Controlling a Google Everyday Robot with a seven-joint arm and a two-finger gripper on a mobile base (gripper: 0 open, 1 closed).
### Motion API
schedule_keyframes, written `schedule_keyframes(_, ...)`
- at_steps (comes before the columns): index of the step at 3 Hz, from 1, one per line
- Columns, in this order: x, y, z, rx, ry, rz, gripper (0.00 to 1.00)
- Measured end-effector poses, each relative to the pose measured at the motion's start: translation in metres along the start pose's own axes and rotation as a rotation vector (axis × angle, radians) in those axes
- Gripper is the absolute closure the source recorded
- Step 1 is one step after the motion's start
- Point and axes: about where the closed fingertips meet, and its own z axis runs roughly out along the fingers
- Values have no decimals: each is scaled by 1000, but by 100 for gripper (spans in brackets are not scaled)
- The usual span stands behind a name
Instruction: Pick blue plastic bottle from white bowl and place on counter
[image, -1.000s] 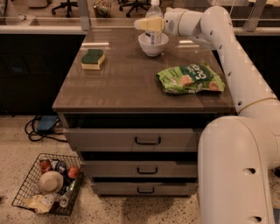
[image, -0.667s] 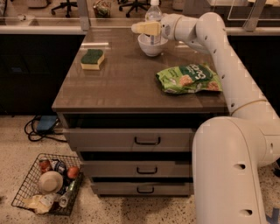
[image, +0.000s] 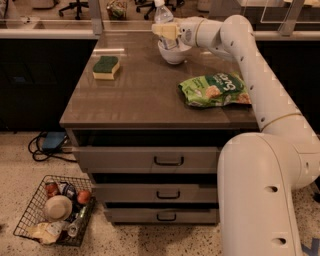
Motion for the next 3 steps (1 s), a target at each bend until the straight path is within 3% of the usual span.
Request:
schedule_keyframes(2, 3, 4, 6, -8, 2, 3, 85)
schedule_keyframes(3, 4, 6, 9, -13, 4, 4, 100)
